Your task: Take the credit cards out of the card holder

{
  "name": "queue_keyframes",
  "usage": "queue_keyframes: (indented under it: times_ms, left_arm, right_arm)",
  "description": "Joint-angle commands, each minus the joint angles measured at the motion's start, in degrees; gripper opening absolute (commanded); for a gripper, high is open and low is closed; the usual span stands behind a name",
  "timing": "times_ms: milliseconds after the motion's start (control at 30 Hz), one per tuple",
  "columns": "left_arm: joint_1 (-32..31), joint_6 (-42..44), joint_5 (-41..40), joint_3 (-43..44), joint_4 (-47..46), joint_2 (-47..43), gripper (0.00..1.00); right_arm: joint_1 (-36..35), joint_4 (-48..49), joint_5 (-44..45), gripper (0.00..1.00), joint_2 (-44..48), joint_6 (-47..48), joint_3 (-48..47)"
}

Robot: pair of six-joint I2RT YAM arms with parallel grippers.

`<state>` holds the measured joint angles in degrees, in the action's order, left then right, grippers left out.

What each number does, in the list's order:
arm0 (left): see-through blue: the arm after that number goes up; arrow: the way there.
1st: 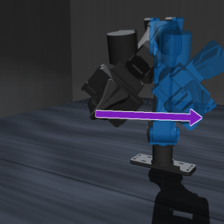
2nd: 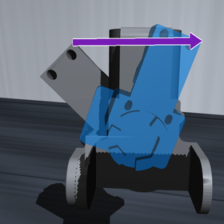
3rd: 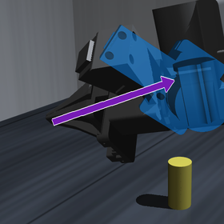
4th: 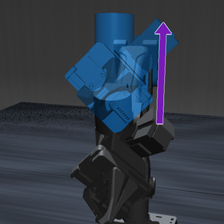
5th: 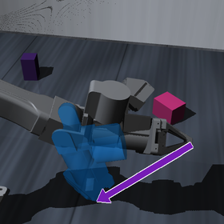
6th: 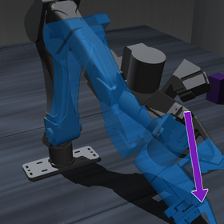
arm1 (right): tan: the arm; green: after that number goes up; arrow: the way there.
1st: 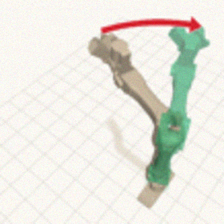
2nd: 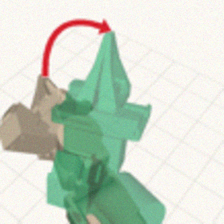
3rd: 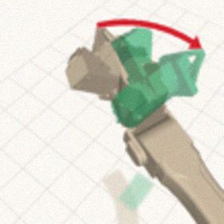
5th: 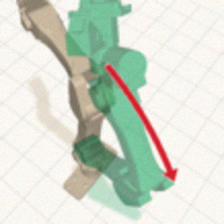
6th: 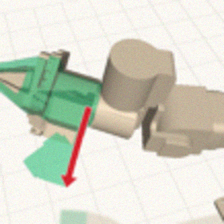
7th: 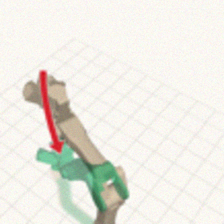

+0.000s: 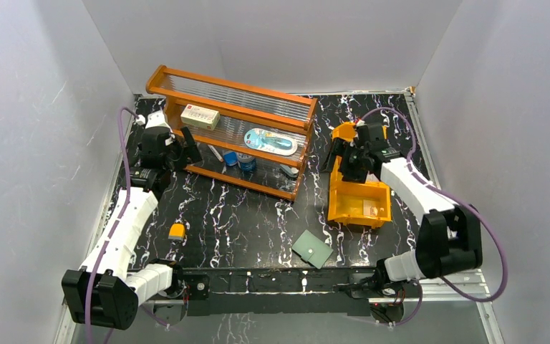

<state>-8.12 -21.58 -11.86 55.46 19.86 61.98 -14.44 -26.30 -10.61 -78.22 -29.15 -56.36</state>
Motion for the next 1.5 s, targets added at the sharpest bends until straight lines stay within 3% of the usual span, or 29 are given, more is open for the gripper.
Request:
queue_keyframes:
  times_ms: [0, 400, 667, 900, 1033, 1100, 1167, 1333, 1467]
  left_arm:
    - [0.77, -3.18, 5.40, -0.91, -0.52, -0.08, 0.98]
    - [1.08, -4.76, 10.16, -2.16, -0.94, -0.61, 0.98]
    - [1.19, -5.32, 12.11, -2.34, -1.36, -0.26, 0.98]
    - [1.18, -5.15, 16.98, -2.04, -2.26, 1.57, 0.98]
    - [1.18, -4.71, 18.79, -1.68, -2.63, 3.82, 0.98]
    - [1.18, -4.28, 20.18, -1.42, -2.83, 4.91, 0.98]
    - [1.18, -3.82, 22.75, -1.56, -3.96, 5.90, 0.98]
    - [1.18, -3.67, 30.13, -1.39, -7.44, 10.23, 0.98]
    - [1.15, -4.27, 34.44, -0.20, -9.29, 15.67, 0.98]
  right_arm:
    - [-1.78, 3.27, -5.49, 0.94, -4.76, -1.44, -4.52]
    - [-8.12, 3.06, -8.70, 0.94, -18.75, 0.33, -16.40]
    - [-11.22, -0.14, -9.03, 0.94, -30.60, 3.07, -31.00]
    - [-11.90, -6.54, -9.94, 0.94, -44.41, 4.14, -50.52]
    - [-11.75, -19.08, -9.65, 0.95, -54.37, 9.22, -74.05]
    - [-11.47, -23.67, -6.81, 0.96, -56.11, 10.59, -79.69]
    - [-10.75, -22.75, -3.36, 0.97, -53.04, 10.45, -75.29]
    - [-7.37, -11.83, 2.88, 0.98, -37.55, 8.42, -53.16]
    - [-4.46, -9.76, 5.07, 0.98, -28.31, 7.27, -44.27]
